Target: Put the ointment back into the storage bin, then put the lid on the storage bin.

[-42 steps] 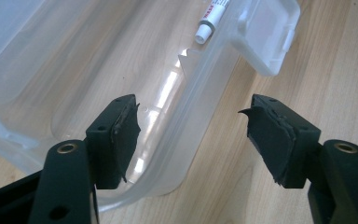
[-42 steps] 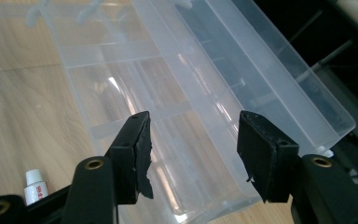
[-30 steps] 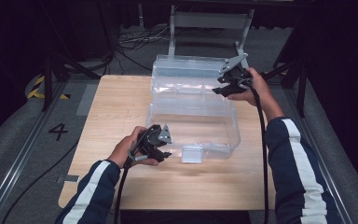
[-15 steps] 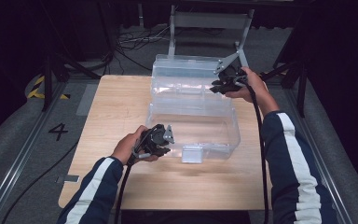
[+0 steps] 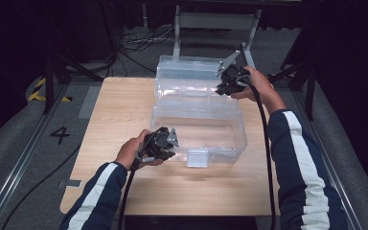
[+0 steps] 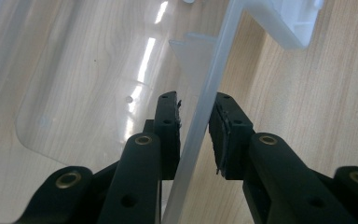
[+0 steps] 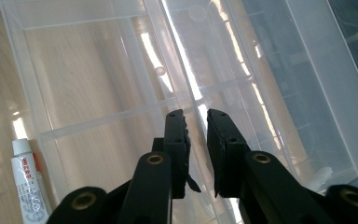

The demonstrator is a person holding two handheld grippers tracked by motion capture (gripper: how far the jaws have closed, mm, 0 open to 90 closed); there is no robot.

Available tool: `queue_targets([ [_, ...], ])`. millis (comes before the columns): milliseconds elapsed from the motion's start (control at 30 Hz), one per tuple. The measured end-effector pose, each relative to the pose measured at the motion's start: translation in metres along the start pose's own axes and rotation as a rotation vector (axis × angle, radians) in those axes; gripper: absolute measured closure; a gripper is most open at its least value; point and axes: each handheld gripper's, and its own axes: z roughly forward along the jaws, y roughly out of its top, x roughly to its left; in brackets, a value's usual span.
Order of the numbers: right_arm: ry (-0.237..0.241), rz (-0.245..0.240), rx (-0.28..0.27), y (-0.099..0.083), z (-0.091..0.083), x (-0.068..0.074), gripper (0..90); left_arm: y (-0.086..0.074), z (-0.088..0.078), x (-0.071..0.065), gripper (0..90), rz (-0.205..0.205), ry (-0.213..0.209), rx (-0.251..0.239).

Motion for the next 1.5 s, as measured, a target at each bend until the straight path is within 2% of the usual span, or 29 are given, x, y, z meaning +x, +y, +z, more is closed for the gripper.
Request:
queue_targets([
  [267, 0.006, 0.001, 0.022, 0.003, 0.001, -0.001, 78.7, -0.001, 0.0, 0.0, 73.8, 0.011, 0.002, -0.006],
  [400, 0.006, 0.002, 0.029, 0.005, 0.002, -0.001, 79.0, -0.001, 0.0, 0.0, 73.7, 0.003, 0.004, -0.011],
  [467, 0.003, -0.003, 0.032, 0.005, 0.001, 0.0, 79.4, -0.001, 0.0, 0.0, 73.7, 0.003, 0.004, -0.01],
  [567, -0.001, -0.045, 0.039, 0.006, 0.001, 0.002, 81.3, -0.001, 0.0, 0.0, 73.8, 0.003, 0.002, -0.009],
  [767, 0.01, -0.061, 0.055, 0.009, 0.0, 0.002, 82.3, -0.001, 0.0, 0.0, 73.8, 0.011, 0.006, -0.007],
  [1033, 0.016, -0.077, 0.064, 0.01, -0.003, 0.004, 84.1, 0.0, 0.001, -0.002, 73.1, -0.015, 0.013, -0.004],
  [1200, 0.02, -0.082, 0.072, 0.011, -0.005, 0.007, 84.9, 0.002, 0.001, -0.003, 72.6, 0.014, 0.029, 0.027],
  [1500, 0.023, -0.1, 0.088, 0.013, -0.007, 0.01, 86.5, 0.001, 0.002, -0.004, 71.4, -0.004, 0.03, 0.016],
])
